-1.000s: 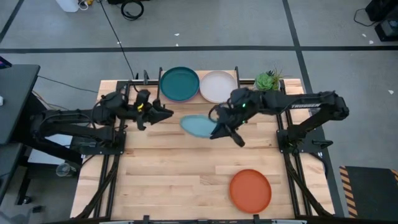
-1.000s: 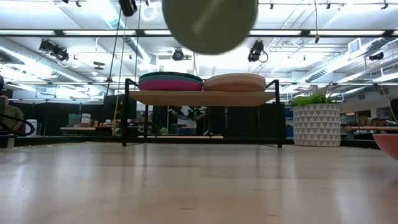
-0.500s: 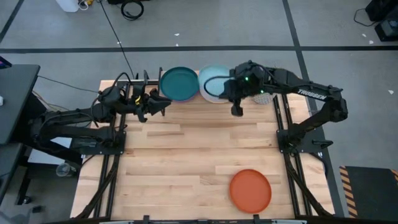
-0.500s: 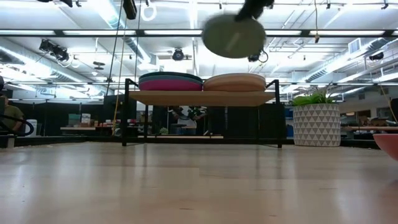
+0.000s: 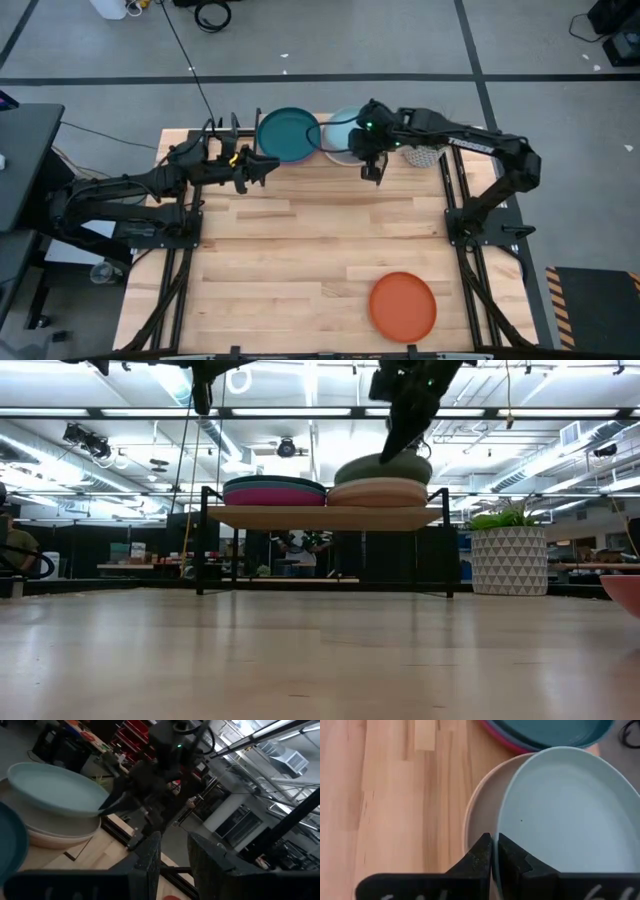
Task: Place and stack plates onto a shelf
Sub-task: Stack the light blue plate on top of the gray plate on the shelf
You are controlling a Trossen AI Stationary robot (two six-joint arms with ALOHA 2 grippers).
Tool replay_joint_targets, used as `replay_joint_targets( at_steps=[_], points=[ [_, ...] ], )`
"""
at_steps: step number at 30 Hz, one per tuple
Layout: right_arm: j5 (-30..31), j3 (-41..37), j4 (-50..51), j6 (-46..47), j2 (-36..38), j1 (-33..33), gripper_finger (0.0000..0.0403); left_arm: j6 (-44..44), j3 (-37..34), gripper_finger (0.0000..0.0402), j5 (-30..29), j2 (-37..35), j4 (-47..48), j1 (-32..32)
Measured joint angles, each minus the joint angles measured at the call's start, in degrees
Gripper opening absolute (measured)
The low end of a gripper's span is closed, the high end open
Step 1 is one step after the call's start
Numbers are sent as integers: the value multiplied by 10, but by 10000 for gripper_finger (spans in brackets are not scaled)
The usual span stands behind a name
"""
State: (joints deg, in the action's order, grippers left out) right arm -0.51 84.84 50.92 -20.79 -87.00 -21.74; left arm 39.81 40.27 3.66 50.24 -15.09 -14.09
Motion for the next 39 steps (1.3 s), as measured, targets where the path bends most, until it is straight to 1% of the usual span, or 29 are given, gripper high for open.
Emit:
replay_joint_targets(
  at_steps=[4, 7, 13, 16, 19, 21, 23, 26, 27, 28, 29, 30, 32, 34, 36, 39],
  points=[
    [-10, 0, -2, 0, -25, 0, 28, 0, 0, 102, 0, 0, 0, 0],
    [-24, 0, 1, 0, -30, 0, 34, 16, 0, 102, 2, 0, 0, 0],
    [-33, 1, -25, 0, -25, 0, 79, 18, 0, 102, 11, 0, -1, 0],
    [-20, 17, -8, 6, -23, 3, 103, 16, 0, 102, 11, 0, -1, 0],
    [-22, 56, 26, 28, -18, 14, 117, 15, 0, 102, 11, 0, -1, 0],
    [-45, 78, 50, 34, -13, 26, 121, 15, 0, 102, 11, 0, 3, 0],
    [-94, 83, 71, 35, -11, 38, 122, 5, 0, 102, 11, 0, 5, 0],
    [-179, 71, 94, 35, -10, 55, 121, -19, 0, 102, 11, 0, 18, 0],
    [-197, 63, 99, 38, -10, 62, 121, -27, 0, 102, 11, 0, 24, 0],
    [-202, 52, 100, 43, -9, 70, 121, -31, 0, 102, 11, 0, 31, 0],
    [-194, 43, 107, 50, -10, 77, 120, -33, 0, 102, 11, 0, 37, 0],
    [-165, 36, 118, 58, -11, 86, 120, -34, 0, 102, 11, 0, 43, 0],
    [-84, 24, 123, 70, -10, 100, 120, -32, 0, 102, 11, 0, 54, 0],
    [-31, 14, 124, 71, -6, 107, 120, -30, 0, 102, 11, 0, 65, 0],
    [-11, 9, 123, 71, 3, 107, 120, -30, 0, 102, 11, 0, 73, 0],
    [6, 1, 127, 65, 14, 91, 120, -30, 0, 102, 11, 0, 73, 0]
  ],
)
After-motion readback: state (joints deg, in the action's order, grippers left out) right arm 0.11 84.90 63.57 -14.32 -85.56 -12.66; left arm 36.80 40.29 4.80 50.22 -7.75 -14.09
